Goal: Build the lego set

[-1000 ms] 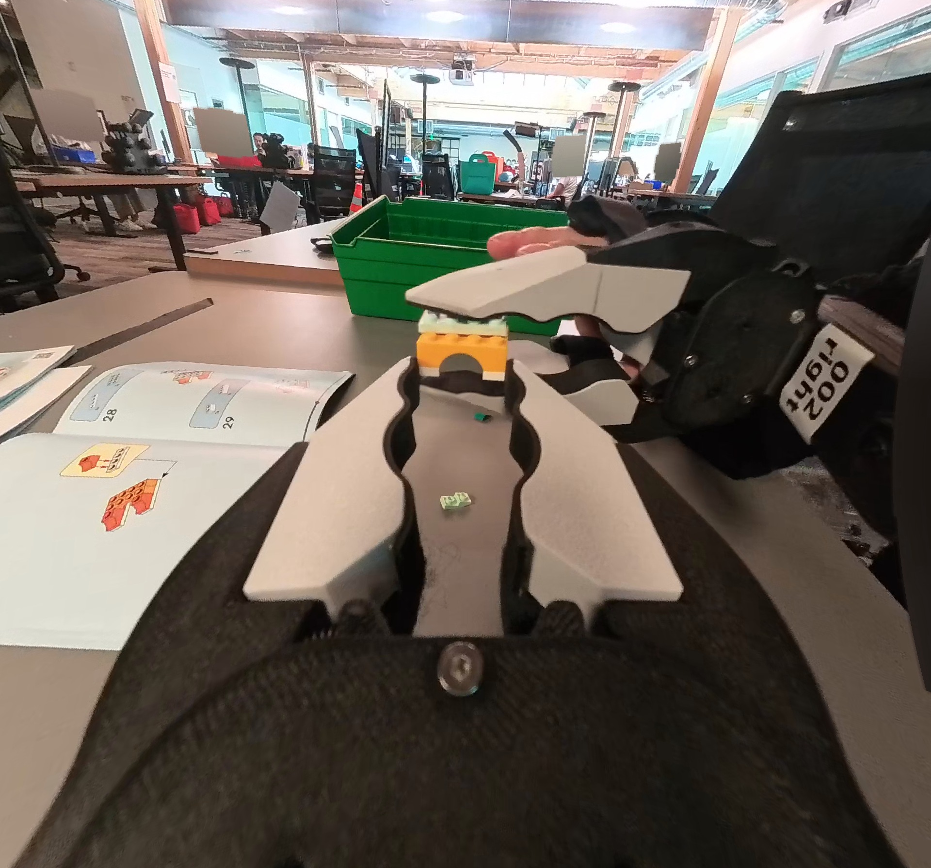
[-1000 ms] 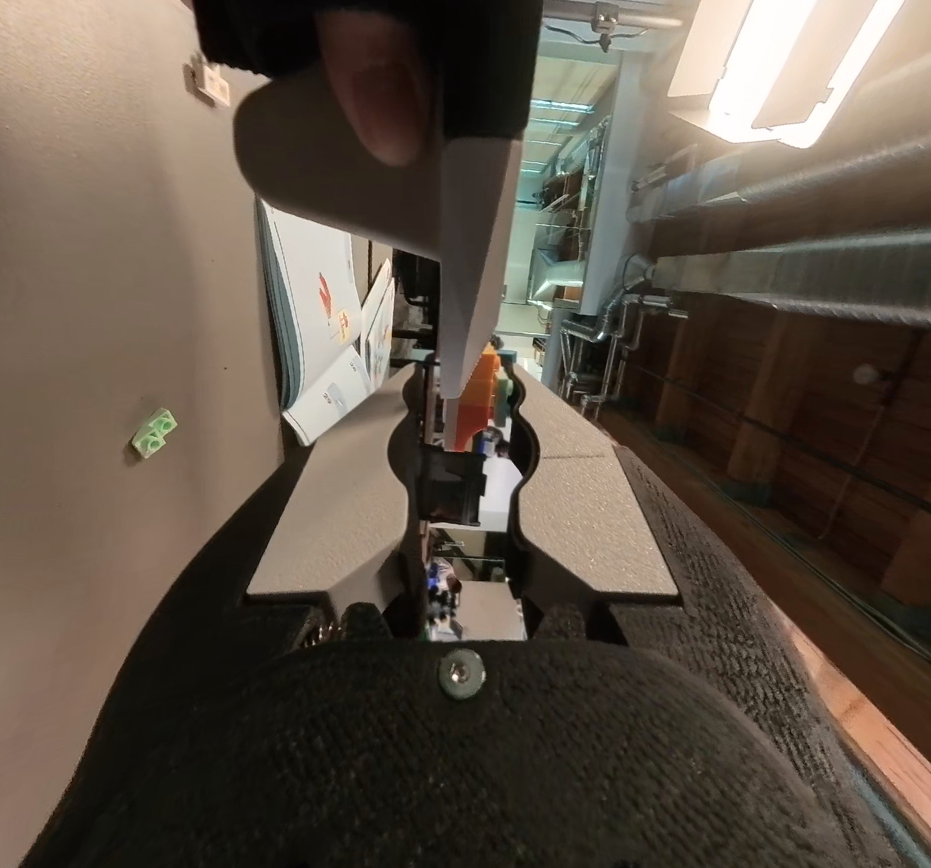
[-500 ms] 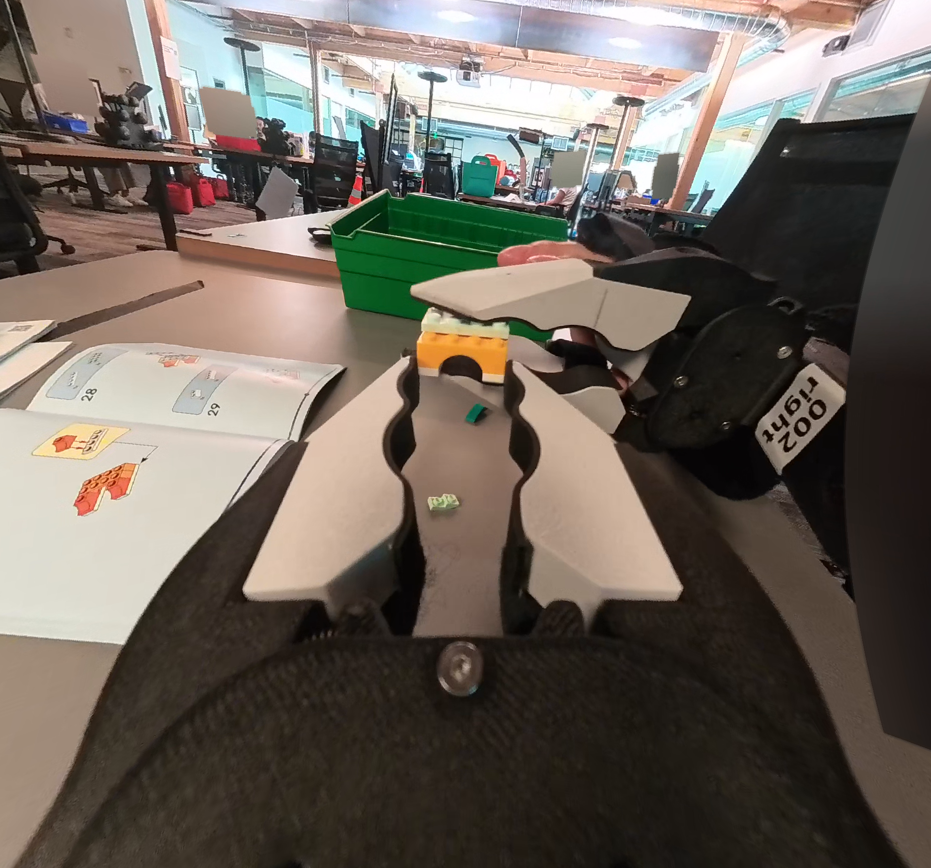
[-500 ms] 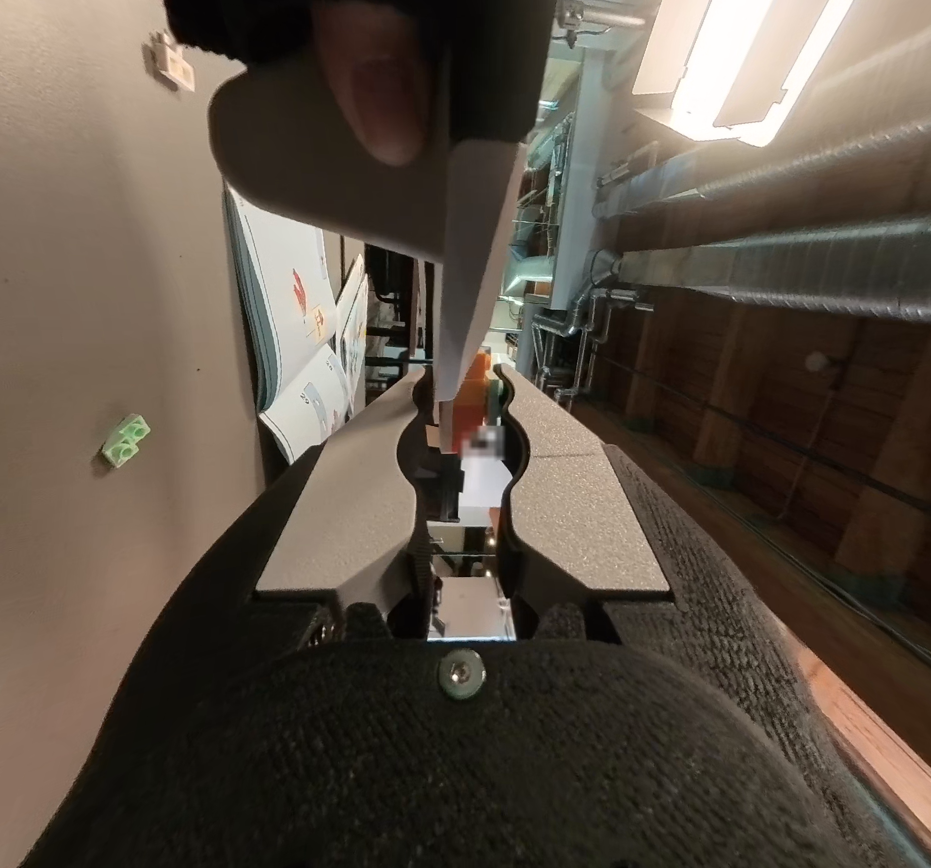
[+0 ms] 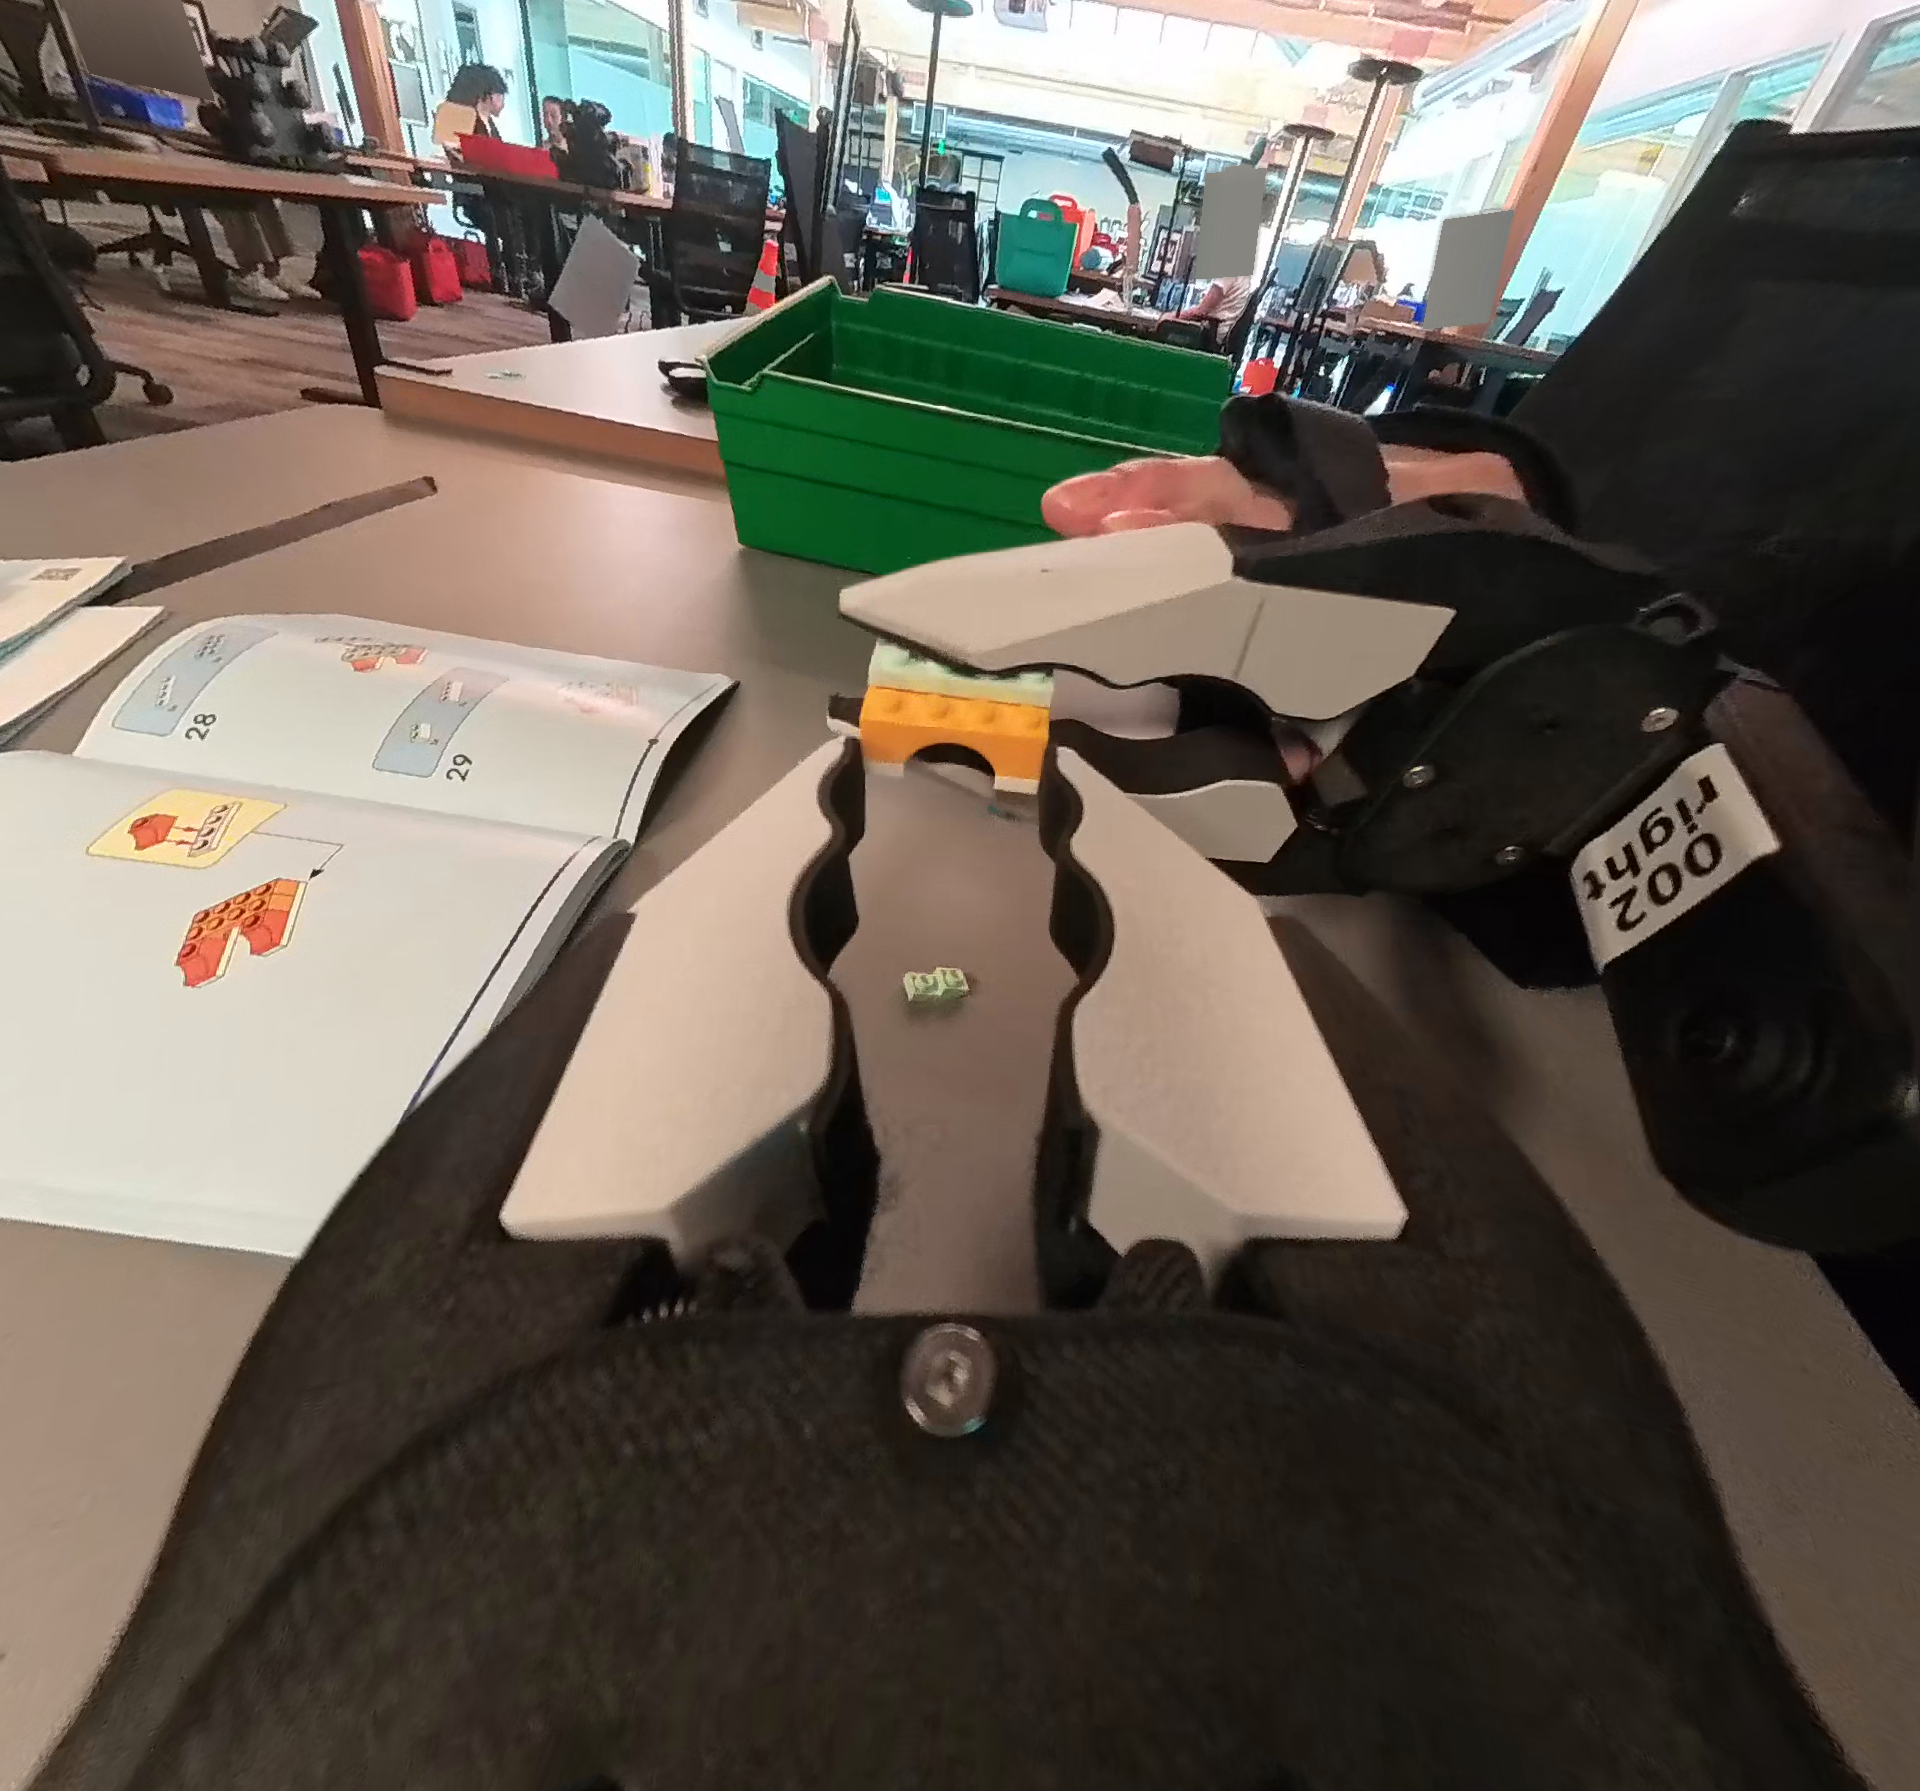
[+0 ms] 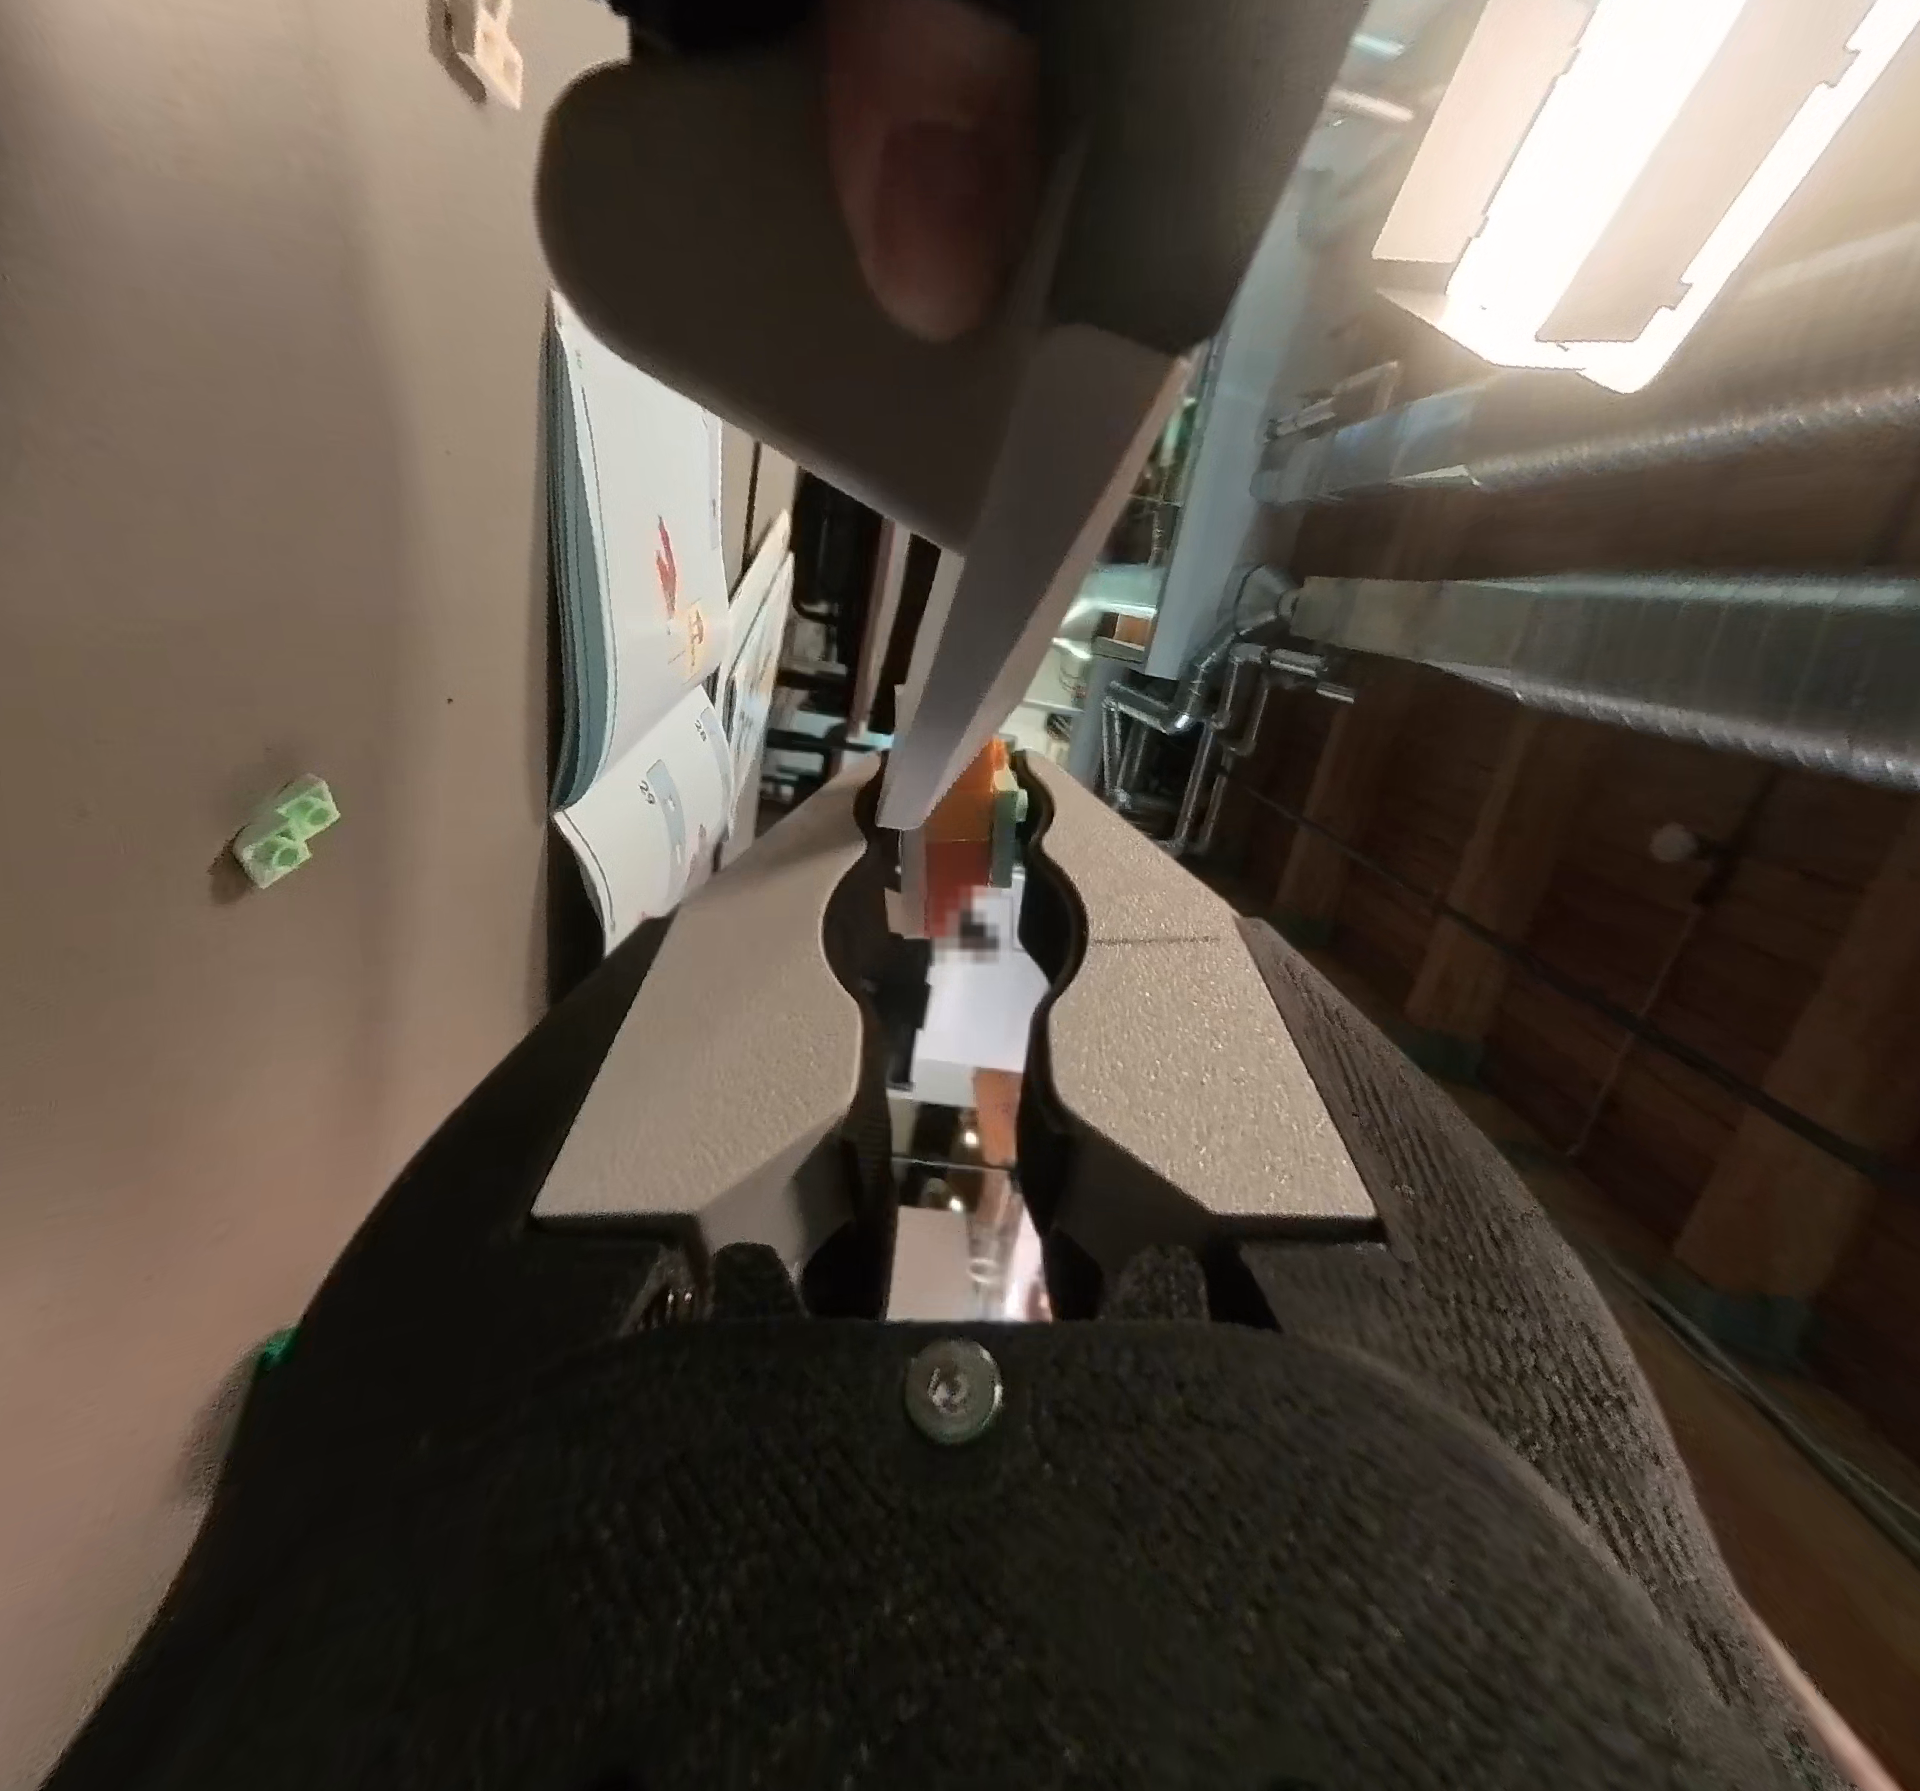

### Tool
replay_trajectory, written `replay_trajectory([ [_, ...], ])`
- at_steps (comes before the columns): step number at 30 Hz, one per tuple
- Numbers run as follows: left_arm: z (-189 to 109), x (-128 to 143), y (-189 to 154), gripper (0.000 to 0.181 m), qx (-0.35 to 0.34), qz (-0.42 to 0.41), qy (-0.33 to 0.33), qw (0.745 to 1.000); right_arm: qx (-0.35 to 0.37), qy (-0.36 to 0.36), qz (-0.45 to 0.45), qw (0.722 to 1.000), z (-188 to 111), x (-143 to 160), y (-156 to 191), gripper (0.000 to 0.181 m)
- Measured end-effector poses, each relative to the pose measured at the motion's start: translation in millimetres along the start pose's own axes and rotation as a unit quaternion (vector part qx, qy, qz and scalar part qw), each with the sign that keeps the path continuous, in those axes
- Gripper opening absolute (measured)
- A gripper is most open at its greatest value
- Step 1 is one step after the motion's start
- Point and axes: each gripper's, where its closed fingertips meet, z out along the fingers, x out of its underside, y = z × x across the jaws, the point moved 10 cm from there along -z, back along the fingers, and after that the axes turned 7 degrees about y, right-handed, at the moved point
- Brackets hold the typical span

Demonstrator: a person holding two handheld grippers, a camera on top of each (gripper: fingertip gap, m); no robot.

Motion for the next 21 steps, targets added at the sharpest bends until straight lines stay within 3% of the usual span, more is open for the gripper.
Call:
replay_trajectory([
  [10, -1.4, -1.1, 2.5, 0.032, 0.02, -0.042, -0.03, 0.998, -0.085, -0.029, 0.162, 0.983, 3.4, 6.8, -8.2, 0.018],
  [21, -0.3, -0.2, 0.8, 0.032, 0.0, -0.044, -0.013, 0.999, -0.004, 0.006, 0.14, 0.99, 2.4, 0.2, 6.0, 0.019],
])
